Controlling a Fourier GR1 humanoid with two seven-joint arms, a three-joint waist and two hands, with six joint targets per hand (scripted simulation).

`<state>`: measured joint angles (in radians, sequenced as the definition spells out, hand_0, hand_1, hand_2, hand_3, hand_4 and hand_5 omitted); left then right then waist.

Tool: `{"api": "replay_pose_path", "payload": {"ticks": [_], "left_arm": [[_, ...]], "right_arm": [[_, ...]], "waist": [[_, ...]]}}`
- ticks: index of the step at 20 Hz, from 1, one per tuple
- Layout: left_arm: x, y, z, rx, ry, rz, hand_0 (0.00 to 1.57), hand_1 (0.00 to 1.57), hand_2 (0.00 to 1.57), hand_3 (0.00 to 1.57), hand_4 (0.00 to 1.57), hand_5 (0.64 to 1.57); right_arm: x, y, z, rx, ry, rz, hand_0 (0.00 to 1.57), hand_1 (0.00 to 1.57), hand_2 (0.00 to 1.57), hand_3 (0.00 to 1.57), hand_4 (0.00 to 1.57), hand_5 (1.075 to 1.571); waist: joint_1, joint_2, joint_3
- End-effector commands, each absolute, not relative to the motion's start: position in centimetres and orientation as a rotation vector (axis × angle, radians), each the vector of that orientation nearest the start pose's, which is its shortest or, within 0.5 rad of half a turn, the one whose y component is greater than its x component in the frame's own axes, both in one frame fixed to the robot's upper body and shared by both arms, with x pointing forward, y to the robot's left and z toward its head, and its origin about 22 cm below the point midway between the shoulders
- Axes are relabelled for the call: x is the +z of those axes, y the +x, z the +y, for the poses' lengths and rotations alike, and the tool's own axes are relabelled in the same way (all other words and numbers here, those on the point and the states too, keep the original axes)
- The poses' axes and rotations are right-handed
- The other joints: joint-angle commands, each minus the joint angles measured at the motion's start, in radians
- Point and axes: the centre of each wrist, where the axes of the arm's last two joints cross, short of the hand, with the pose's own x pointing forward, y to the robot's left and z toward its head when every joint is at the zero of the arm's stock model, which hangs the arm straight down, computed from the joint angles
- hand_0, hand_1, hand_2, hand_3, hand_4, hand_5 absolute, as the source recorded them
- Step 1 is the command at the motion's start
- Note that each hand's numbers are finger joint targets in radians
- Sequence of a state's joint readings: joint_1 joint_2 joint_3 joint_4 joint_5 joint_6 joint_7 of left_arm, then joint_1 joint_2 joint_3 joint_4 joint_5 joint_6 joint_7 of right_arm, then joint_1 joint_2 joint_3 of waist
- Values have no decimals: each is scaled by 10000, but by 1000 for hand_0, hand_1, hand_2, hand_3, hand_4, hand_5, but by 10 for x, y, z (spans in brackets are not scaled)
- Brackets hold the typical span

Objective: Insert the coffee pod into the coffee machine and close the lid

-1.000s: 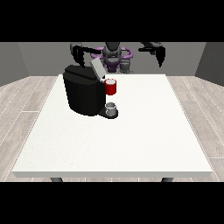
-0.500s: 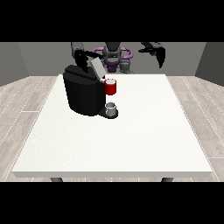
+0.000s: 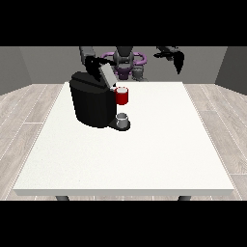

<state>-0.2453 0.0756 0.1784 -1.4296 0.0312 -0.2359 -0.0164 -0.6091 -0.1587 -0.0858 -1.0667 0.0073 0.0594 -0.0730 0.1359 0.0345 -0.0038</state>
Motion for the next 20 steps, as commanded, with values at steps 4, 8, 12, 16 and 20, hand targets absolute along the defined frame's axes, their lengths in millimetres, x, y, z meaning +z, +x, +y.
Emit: {"api": "replay_pose_path", "payload": {"ticks": [4,8,12,16,20], "left_arm": [[28,301,263,-1372,-460,-17303,0,0,0,0,0,1571],[33,312,284,-1103,-282,-17156,0,0,0,0,0,1571],[14,295,278,-971,-658,-16496,0,0,0,0,0,1571],[13,291,250,-1476,-662,-16743,0,0,0,0,158,1571],[7,295,275,-1361,-453,-16988,0,0,0,0,156,1571]], "right_arm": [[84,397,-226,2873,101,-17438,0,0,0,0,0,1571],[96,398,-193,3578,223,-17322,0,0,0,0,77,1571],[83,394,-180,3715,148,-17210,0,0,0,0,214,1571],[100,405,-179,4146,-71,-17345,0,0,0,0,215,1571],[111,405,-153,4699,-338,-17835,0,0,0,0,124,1571]], "waist": [[-61,749,38],[-329,541,35],[-71,137,36],[214,137,38],[42,458,35]]}}
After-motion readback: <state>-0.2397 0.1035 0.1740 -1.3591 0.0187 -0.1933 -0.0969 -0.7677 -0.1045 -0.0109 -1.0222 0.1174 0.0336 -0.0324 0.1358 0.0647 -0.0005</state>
